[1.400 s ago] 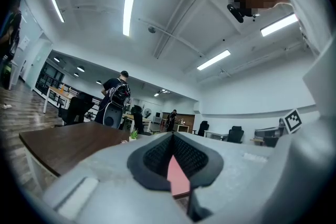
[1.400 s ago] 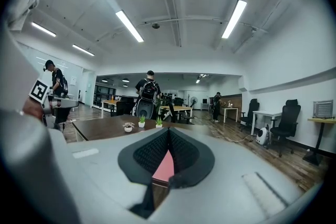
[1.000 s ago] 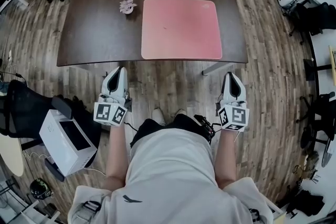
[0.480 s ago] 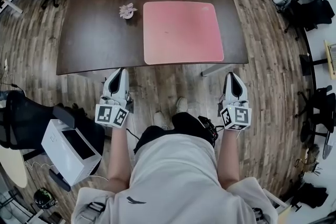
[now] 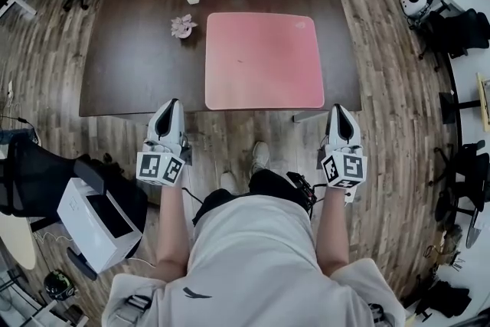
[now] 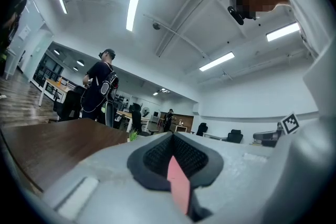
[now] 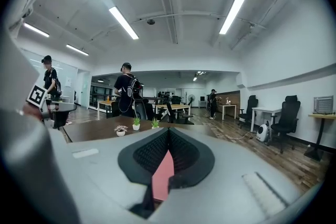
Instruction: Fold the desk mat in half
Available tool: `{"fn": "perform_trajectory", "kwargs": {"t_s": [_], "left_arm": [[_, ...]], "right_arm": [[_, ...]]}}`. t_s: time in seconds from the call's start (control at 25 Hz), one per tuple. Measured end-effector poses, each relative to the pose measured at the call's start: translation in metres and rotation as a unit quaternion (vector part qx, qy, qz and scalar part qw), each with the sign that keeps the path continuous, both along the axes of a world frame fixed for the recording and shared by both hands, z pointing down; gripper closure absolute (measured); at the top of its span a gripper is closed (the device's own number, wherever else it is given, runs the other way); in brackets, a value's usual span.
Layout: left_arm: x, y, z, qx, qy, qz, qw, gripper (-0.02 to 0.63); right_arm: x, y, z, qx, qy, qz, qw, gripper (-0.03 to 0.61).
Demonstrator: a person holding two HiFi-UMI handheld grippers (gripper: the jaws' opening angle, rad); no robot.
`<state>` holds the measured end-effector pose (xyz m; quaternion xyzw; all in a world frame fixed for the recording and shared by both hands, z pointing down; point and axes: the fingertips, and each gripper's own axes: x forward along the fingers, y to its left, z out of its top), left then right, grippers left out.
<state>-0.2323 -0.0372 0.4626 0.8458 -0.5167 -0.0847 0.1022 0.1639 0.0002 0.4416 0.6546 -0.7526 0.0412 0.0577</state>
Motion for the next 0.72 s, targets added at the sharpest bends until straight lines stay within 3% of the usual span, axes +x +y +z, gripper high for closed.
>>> {"fn": "perform_trajectory", "kwargs": {"t_s": [0.72], "left_arm": [[0.033,-0.084,0.007,-0.009,-0.056,-0.065,0.9963,0.611]], "right_arm": [[0.068,-0.125,0.004,0.006,-0.019,-0.044,0.999,0.578]]}}
